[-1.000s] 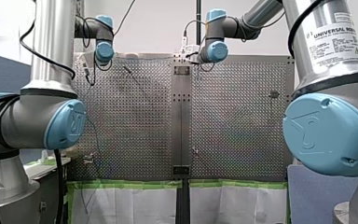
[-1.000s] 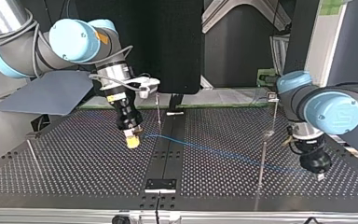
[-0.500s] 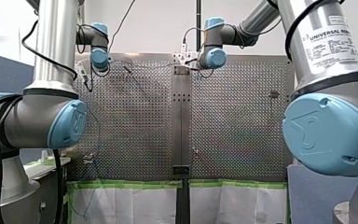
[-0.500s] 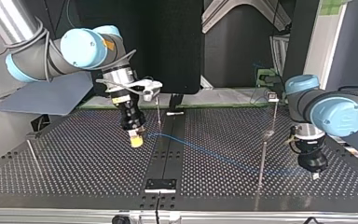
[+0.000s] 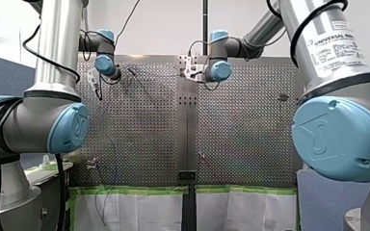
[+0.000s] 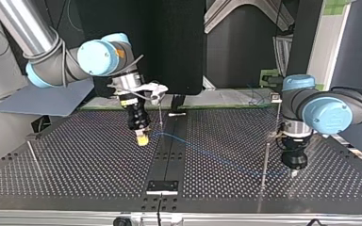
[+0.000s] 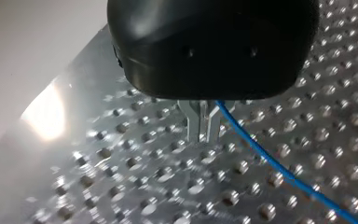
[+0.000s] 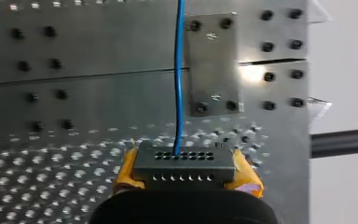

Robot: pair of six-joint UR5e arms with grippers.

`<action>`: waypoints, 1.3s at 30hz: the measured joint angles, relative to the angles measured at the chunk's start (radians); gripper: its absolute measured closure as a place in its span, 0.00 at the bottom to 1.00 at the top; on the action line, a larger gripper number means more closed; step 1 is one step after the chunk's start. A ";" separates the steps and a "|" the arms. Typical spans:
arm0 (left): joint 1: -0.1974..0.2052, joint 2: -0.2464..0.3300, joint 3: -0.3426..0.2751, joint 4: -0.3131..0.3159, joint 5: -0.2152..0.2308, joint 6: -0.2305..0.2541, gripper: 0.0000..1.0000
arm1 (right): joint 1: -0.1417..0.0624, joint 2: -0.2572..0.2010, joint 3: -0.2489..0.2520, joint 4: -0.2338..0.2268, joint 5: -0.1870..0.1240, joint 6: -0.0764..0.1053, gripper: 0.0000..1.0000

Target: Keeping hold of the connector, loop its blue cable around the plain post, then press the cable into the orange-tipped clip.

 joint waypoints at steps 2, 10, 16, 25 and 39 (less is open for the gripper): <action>-0.001 -0.004 -0.001 -0.005 0.009 0.001 0.90 | 0.002 0.007 0.000 0.002 0.000 -0.001 0.92; -0.002 -0.018 -0.052 0.030 0.007 -0.007 0.87 | 0.016 0.043 0.019 0.006 0.003 -0.004 0.92; -0.002 -0.019 -0.086 0.068 0.002 -0.023 0.87 | 0.028 0.063 0.063 -0.025 0.012 -0.002 0.92; -0.002 -0.019 -0.101 0.102 -0.008 -0.042 0.64 | 0.046 0.108 0.120 -0.070 0.031 -0.003 0.92; -0.004 -0.020 -0.122 0.135 -0.041 -0.062 0.03 | 0.068 0.173 0.170 -0.123 0.063 -0.004 0.92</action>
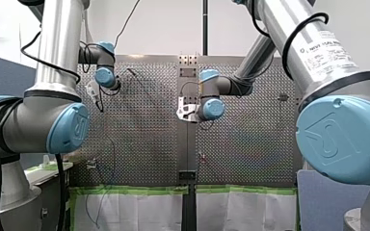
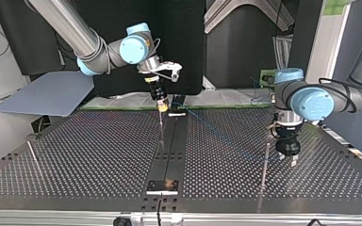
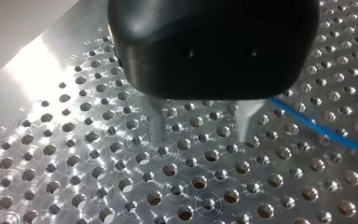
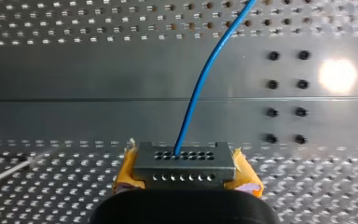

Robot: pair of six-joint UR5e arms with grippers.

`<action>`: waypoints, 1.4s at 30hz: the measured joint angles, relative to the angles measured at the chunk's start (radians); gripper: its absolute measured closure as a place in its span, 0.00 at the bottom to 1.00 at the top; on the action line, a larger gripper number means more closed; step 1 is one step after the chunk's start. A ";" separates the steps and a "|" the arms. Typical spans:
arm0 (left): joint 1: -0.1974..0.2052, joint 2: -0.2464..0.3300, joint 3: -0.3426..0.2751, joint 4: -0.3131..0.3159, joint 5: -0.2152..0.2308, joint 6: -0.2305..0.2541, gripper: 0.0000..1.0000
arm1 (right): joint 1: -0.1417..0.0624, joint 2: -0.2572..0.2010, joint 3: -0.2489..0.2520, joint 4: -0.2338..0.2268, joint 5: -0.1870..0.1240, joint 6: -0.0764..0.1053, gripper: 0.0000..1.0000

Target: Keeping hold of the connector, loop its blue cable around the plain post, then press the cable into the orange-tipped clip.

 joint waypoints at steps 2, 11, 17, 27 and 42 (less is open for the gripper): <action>-0.002 -0.005 0.000 0.002 0.001 0.000 0.03 | 0.001 0.013 0.001 -0.002 0.004 0.000 0.92; -0.017 -0.065 0.001 0.026 0.047 -0.011 0.03 | -0.001 0.096 0.002 -0.022 0.035 0.003 0.92; -0.018 -0.086 0.005 0.046 0.057 -0.032 0.03 | 0.005 0.151 0.002 -0.065 0.048 0.015 0.92; -0.017 -0.092 0.006 0.047 0.056 -0.040 0.03 | 0.019 0.254 0.002 -0.147 0.050 0.027 0.92; -0.018 -0.091 0.006 0.046 0.056 -0.044 0.03 | 0.015 0.394 0.001 -0.277 0.104 0.050 0.92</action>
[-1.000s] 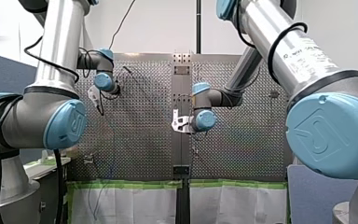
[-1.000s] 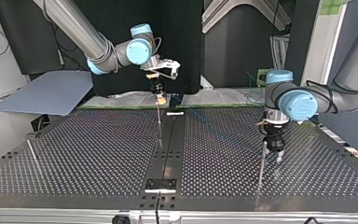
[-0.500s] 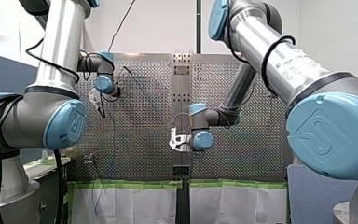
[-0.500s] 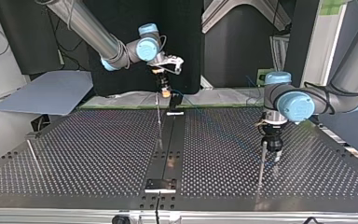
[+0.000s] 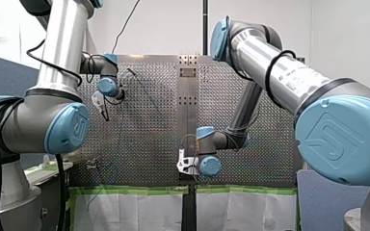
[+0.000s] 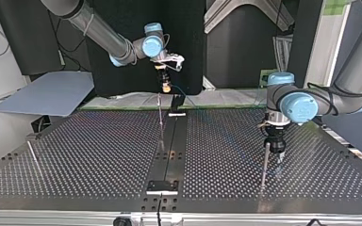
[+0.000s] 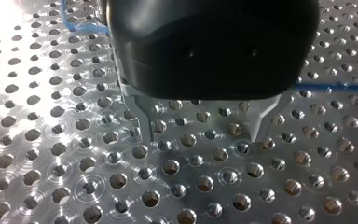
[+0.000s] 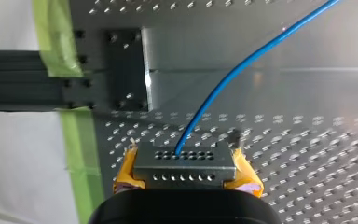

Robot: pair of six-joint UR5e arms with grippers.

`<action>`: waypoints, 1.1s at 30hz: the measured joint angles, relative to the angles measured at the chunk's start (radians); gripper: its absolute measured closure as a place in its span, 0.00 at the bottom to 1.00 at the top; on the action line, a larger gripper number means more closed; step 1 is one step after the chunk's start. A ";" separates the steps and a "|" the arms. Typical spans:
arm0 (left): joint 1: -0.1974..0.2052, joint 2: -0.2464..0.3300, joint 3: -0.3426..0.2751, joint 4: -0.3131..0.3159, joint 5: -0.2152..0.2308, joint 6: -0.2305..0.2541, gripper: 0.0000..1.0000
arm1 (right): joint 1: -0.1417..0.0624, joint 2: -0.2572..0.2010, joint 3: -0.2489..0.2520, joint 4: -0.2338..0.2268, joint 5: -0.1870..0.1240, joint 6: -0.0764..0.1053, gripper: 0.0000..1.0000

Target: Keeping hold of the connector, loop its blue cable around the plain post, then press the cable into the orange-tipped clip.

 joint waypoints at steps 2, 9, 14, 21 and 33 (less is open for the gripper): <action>0.000 0.000 0.000 0.000 -0.001 0.000 0.03 | -0.002 0.019 0.000 -0.008 0.002 0.002 0.92; 0.002 -0.001 0.000 -0.001 -0.008 0.000 0.03 | -0.033 0.085 -0.019 -0.052 0.031 0.038 0.92; 0.004 0.000 0.000 -0.001 -0.009 0.000 0.03 | -0.053 0.127 -0.028 -0.093 0.068 0.070 0.92; 0.005 0.000 -0.001 -0.002 -0.009 0.000 0.03 | -0.065 0.196 -0.029 -0.128 0.085 0.074 0.92; 0.003 0.000 -0.001 -0.004 -0.009 0.000 0.03 | -0.065 0.312 -0.027 -0.105 0.131 0.061 0.87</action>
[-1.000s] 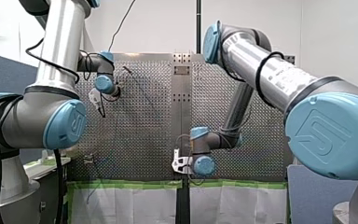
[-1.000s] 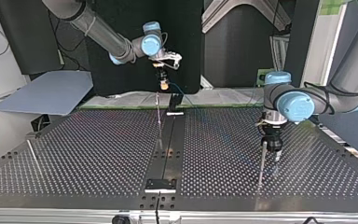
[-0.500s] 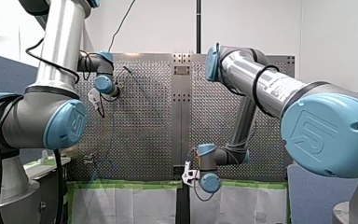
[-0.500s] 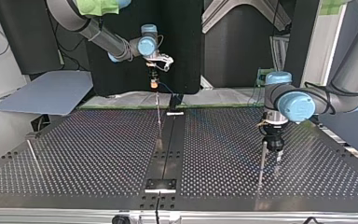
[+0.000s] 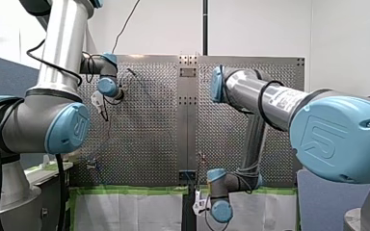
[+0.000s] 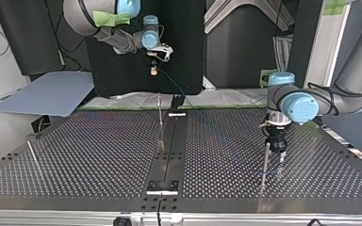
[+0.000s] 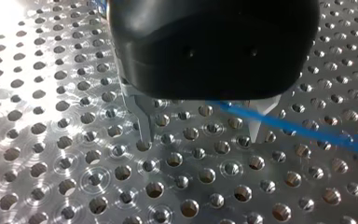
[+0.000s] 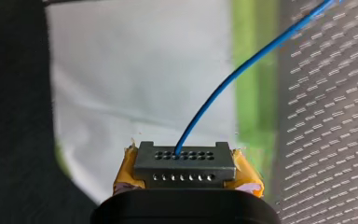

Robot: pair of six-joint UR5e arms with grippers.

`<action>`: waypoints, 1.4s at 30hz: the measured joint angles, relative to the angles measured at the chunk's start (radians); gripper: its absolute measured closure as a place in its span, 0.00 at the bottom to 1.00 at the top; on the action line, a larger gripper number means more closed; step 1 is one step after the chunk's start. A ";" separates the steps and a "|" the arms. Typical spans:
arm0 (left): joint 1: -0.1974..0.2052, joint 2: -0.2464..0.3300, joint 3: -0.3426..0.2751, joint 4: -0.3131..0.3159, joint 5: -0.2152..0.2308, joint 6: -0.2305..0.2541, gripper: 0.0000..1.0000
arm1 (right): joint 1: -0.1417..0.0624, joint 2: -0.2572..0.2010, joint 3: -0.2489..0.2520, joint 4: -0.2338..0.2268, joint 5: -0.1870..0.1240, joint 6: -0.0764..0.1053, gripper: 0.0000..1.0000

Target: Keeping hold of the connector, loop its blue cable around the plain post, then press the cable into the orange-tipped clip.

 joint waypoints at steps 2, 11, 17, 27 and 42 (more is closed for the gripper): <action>-0.001 0.000 0.000 0.000 0.000 0.000 0.03 | 0.000 0.016 0.004 0.004 0.010 -0.002 0.87; -0.003 -0.001 -0.001 -0.003 -0.001 0.000 0.03 | -0.009 0.040 0.081 -0.061 0.046 -0.001 0.87; -0.004 -0.001 -0.001 -0.008 -0.005 0.001 0.03 | -0.003 -0.018 0.144 -0.123 0.062 -0.002 0.87; -0.004 -0.001 -0.001 -0.016 -0.013 0.003 0.03 | 0.001 -0.118 0.244 -0.123 0.076 -0.008 0.87; -0.005 0.000 -0.001 -0.022 -0.015 0.003 0.03 | -0.024 -0.265 0.370 -0.037 0.070 -0.026 0.87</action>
